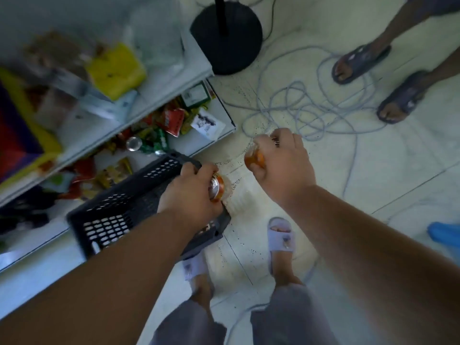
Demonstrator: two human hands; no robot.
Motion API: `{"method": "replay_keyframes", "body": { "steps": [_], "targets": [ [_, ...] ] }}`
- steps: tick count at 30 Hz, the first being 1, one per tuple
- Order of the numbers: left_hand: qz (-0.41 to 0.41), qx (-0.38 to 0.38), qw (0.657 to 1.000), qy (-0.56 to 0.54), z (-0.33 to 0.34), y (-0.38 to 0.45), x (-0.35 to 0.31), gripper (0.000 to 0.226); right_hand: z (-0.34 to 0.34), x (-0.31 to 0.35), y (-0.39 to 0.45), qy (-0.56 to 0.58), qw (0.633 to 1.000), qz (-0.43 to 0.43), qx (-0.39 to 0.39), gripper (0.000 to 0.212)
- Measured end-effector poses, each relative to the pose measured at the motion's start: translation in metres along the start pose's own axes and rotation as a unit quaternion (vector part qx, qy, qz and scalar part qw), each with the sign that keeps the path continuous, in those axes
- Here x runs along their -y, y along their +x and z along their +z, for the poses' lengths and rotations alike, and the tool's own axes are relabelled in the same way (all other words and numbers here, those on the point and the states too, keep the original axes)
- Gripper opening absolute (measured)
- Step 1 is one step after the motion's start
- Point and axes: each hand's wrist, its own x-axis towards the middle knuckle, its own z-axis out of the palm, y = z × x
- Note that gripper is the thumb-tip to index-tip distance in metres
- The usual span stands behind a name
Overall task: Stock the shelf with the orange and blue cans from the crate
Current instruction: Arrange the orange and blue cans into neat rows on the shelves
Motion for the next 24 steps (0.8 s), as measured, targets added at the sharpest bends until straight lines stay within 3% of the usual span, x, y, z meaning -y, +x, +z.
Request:
{"method": "replay_keyframes", "body": {
  "steps": [5,10,17,24],
  "targets": [
    [-0.027,-0.072,0.995,-0.058,-0.108,-0.092,-0.034,0.073,-0.182,0.069,-0.009,-0.02,0.995,-0.102,-0.012,0.048],
    [-0.028,-0.148,0.983,-0.104,-0.185,-0.165,-0.035,0.07,-0.296,0.129,-0.024,-0.045,0.981,-0.19,-0.008,0.051],
    [-0.053,-0.216,0.97,-0.101,-0.254,-0.225,0.021,0.075,-0.37,0.225,-0.024,-0.102,0.957,-0.27,0.018,0.049],
    [-0.05,-0.309,0.937,-0.157,-0.322,-0.241,0.094,0.059,-0.396,0.309,0.001,-0.046,0.962,-0.268,-0.041,0.06]
  ]
}}
